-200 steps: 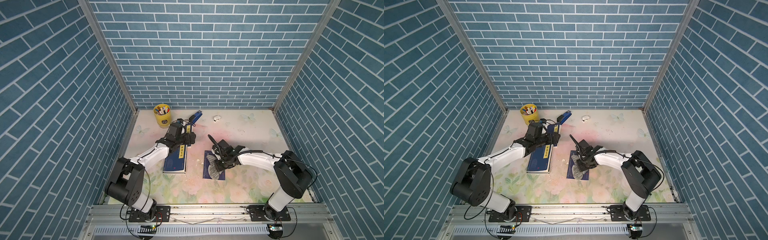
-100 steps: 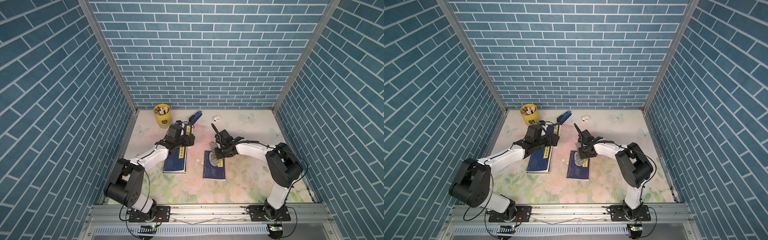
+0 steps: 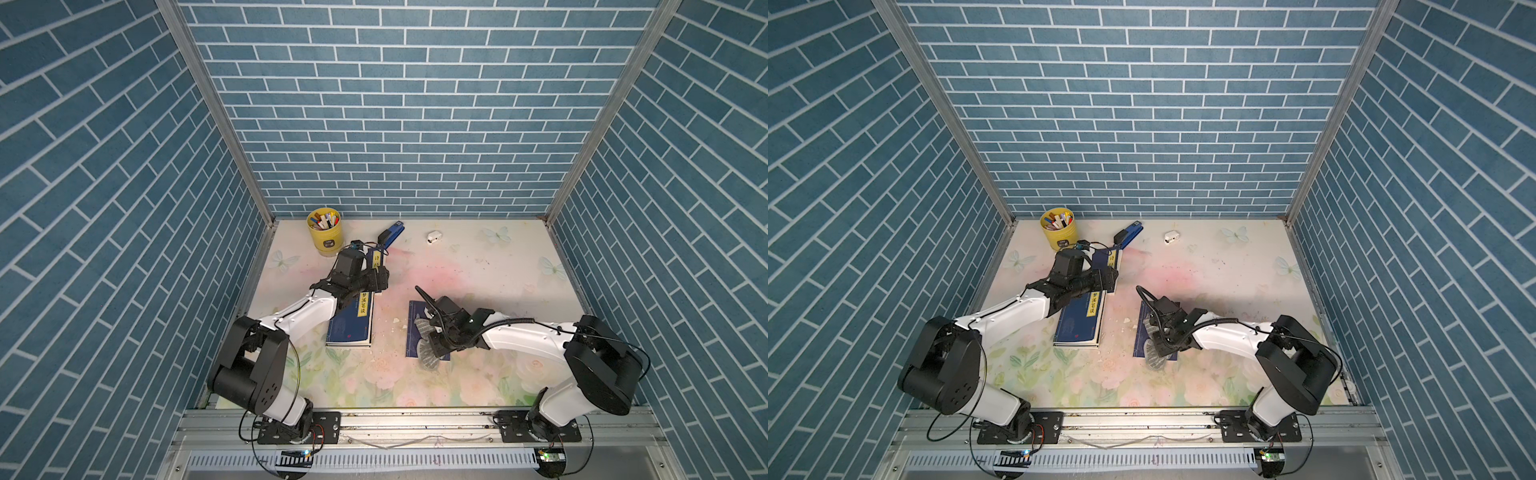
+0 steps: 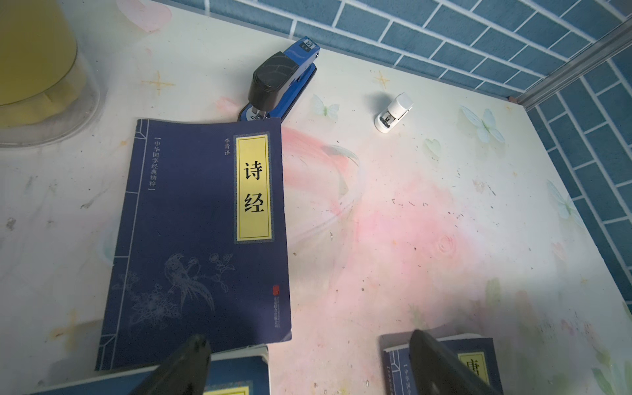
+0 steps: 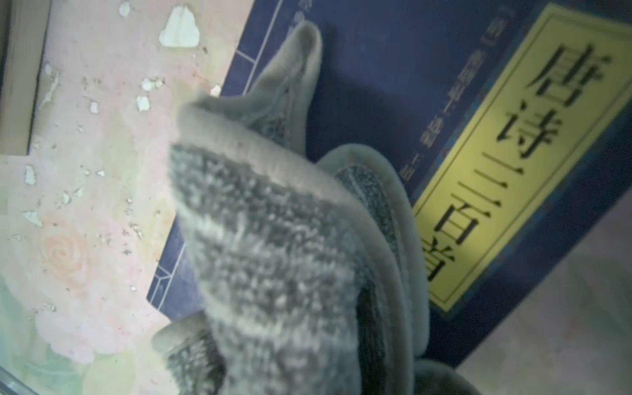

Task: Wipe the cover of the book
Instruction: Wipe the dirt from the cover of the book.

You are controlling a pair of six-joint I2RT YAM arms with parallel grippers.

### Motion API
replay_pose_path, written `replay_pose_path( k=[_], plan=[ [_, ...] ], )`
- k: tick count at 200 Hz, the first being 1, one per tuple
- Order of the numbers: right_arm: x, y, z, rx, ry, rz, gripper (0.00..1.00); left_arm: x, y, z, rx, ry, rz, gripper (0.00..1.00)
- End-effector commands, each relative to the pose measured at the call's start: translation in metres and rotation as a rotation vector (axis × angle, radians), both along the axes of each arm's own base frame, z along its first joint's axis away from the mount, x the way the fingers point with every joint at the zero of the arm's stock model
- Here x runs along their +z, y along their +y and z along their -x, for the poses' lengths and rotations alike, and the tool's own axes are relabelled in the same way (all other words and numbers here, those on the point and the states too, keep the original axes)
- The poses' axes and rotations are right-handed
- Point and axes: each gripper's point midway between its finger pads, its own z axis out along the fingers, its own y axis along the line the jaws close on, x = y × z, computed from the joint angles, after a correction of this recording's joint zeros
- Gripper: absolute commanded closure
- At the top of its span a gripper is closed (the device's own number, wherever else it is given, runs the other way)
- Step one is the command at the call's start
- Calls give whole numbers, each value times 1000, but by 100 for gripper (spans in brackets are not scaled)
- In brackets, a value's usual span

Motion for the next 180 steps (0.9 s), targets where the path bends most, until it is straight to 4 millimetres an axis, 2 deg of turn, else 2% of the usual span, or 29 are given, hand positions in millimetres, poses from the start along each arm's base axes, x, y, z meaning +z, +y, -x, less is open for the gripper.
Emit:
replay_pose_path(
  k=[1, 73, 109, 139, 180],
  plan=[
    [-45, -72, 63, -76, 242, 266, 100, 8, 2, -10, 17, -28, 3, 4],
    [-46, -77, 72, -88, 250, 267, 100, 4, 2, -10, 21, -19, -4, 4],
    [-47, -78, 69, -95, 233, 274, 100, 3, 2, -10, 20, -16, 2, 4],
    [-49, -69, 50, -103, 204, 278, 100, 6, 1, -10, 17, -21, 6, 4],
    [-53, -50, -3, -141, 173, 239, 100, 6, 4, -6, 21, -22, 2, 4]
  ],
)
